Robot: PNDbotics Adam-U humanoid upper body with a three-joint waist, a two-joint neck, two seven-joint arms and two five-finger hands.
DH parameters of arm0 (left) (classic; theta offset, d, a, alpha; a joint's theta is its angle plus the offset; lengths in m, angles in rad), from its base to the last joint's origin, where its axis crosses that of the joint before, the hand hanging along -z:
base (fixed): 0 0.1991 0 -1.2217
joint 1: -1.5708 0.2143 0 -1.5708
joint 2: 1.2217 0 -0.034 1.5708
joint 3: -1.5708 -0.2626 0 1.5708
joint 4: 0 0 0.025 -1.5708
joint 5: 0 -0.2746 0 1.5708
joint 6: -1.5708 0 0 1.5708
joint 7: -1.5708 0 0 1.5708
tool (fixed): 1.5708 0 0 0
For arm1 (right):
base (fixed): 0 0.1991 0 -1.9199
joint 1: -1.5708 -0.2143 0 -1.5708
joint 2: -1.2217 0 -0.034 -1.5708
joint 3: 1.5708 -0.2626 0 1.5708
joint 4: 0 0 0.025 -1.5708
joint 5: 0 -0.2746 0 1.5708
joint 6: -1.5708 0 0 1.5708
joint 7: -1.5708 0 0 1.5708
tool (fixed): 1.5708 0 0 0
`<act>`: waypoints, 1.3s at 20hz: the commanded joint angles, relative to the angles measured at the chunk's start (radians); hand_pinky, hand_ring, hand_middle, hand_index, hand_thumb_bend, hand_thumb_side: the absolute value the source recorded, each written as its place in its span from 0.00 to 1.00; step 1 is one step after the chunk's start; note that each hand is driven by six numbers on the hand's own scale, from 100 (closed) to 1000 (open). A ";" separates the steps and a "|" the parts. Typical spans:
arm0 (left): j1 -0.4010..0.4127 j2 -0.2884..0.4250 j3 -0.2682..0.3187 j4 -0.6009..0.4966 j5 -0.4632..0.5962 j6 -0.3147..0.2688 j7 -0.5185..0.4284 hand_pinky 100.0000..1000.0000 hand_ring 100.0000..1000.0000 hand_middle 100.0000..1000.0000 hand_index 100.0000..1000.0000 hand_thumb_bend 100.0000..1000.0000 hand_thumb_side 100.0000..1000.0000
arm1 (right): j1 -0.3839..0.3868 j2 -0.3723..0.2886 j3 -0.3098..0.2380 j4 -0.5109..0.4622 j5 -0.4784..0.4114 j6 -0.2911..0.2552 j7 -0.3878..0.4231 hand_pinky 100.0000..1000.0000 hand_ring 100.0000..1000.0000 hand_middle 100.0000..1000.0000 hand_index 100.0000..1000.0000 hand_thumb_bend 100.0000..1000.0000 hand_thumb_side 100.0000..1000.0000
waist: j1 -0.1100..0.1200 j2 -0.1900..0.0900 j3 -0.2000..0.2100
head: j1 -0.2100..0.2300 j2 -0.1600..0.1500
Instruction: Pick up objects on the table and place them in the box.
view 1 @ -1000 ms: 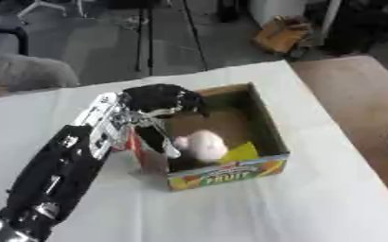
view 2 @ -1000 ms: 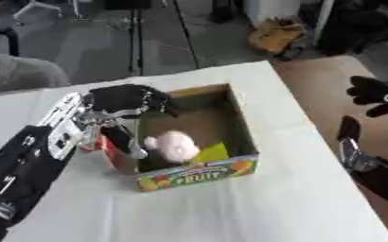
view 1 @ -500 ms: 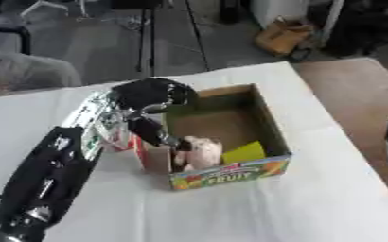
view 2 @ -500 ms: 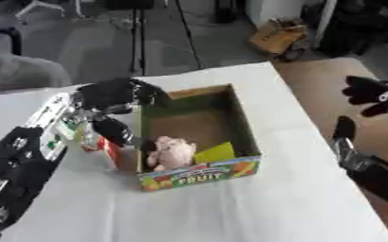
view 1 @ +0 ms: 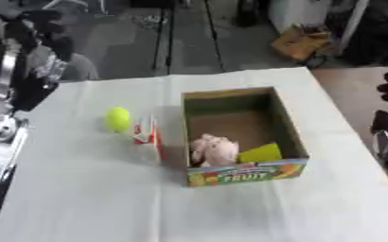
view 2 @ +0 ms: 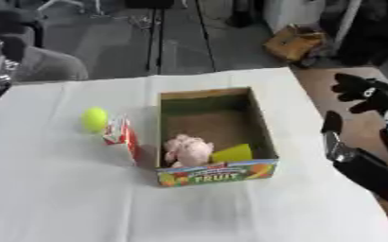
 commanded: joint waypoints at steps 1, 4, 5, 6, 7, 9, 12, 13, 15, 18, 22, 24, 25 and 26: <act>0.100 -0.007 0.082 -0.121 0.052 0.048 0.027 0.58 0.71 0.74 0.81 0.47 0.76 | 0.001 -0.020 -0.017 -0.022 0.015 0.010 -0.007 0.60 0.70 0.72 0.92 0.00 0.26 | -0.002 -0.020 0.017 | -0.014 0.018; 0.194 -0.054 0.118 -0.173 0.036 0.072 0.046 0.58 0.72 0.74 0.81 0.46 0.77 | 0.005 -0.018 -0.018 -0.022 0.018 0.013 -0.010 0.59 0.70 0.72 0.92 0.00 0.27 | -0.004 -0.020 0.032 | -0.017 0.025; 0.211 -0.066 0.123 -0.184 0.031 0.078 0.049 0.58 0.72 0.74 0.82 0.46 0.77 | 0.006 -0.017 -0.018 -0.022 0.018 0.014 -0.011 0.59 0.70 0.72 0.92 0.00 0.27 | -0.006 -0.020 0.035 | -0.018 0.026; 0.224 -0.078 0.127 -0.191 0.026 0.084 0.050 0.58 0.72 0.74 0.82 0.46 0.78 | 0.006 -0.017 -0.017 -0.022 0.019 0.015 -0.011 0.59 0.70 0.72 0.92 0.00 0.27 | -0.007 -0.021 0.040 | -0.016 0.028; 0.233 -0.090 0.130 -0.198 0.022 0.088 0.051 0.58 0.72 0.74 0.82 0.46 0.78 | 0.006 -0.017 -0.017 -0.022 0.019 0.016 -0.011 0.59 0.70 0.72 0.92 0.00 0.27 | -0.007 -0.021 0.043 | -0.013 0.031; 0.240 -0.114 0.136 -0.207 0.018 0.097 0.053 0.57 0.71 0.74 0.82 0.46 0.78 | 0.007 -0.015 -0.017 -0.022 0.020 0.018 -0.012 0.59 0.70 0.72 0.92 0.00 0.28 | -0.008 -0.022 0.048 | -0.010 0.035; 0.248 -0.136 0.137 -0.212 0.015 0.108 0.050 0.57 0.71 0.74 0.82 0.46 0.78 | 0.006 -0.014 -0.016 -0.022 0.020 0.019 -0.012 0.59 0.70 0.72 0.92 0.00 0.28 | -0.009 -0.020 0.056 | -0.002 0.038; 0.249 -0.139 0.137 -0.214 0.015 0.110 0.048 0.57 0.71 0.74 0.82 0.46 0.78 | 0.005 -0.015 -0.016 -0.022 0.021 0.019 -0.013 0.59 0.70 0.72 0.92 0.00 0.28 | -0.009 -0.020 0.057 | -0.001 0.039; 0.249 -0.150 0.136 -0.214 0.017 0.115 0.044 0.57 0.71 0.74 0.82 0.45 0.79 | 0.005 -0.013 -0.017 -0.022 0.021 0.022 -0.015 0.59 0.70 0.72 0.92 0.00 0.29 | -0.010 -0.019 0.060 | 0.006 0.047; 0.248 -0.158 0.135 -0.216 0.012 0.119 0.038 0.57 0.71 0.74 0.82 0.44 0.80 | 0.003 -0.013 -0.018 -0.022 0.024 0.025 -0.017 0.59 0.70 0.72 0.92 0.00 0.29 | -0.009 -0.017 0.060 | 0.014 0.050; 0.247 -0.166 0.134 -0.216 0.004 0.125 0.030 0.57 0.71 0.73 0.82 0.44 0.81 | 0.003 -0.011 -0.019 -0.022 0.027 0.029 -0.024 0.59 0.70 0.72 0.92 0.00 0.30 | -0.009 -0.015 0.058 | 0.028 0.051; 0.247 -0.168 0.133 -0.215 0.000 0.127 0.025 0.57 0.71 0.73 0.82 0.43 0.81 | 0.005 -0.011 -0.020 -0.022 0.027 0.028 -0.028 0.59 0.70 0.72 0.92 0.00 0.31 | -0.008 -0.012 0.054 | 0.054 0.054; 0.247 -0.169 0.133 -0.215 -0.002 0.128 0.023 0.57 0.71 0.73 0.82 0.43 0.81 | 0.007 -0.011 -0.020 -0.022 0.027 0.028 -0.030 0.59 0.70 0.72 0.92 0.00 0.31 | -0.008 -0.012 0.055 | 0.060 0.054; 0.247 -0.170 0.133 -0.216 -0.004 0.129 0.021 0.57 0.71 0.73 0.82 0.43 0.81 | 0.008 -0.011 -0.020 -0.022 0.027 0.027 -0.031 0.59 0.70 0.72 0.92 0.00 0.31 | -0.008 -0.012 0.056 | 0.061 0.055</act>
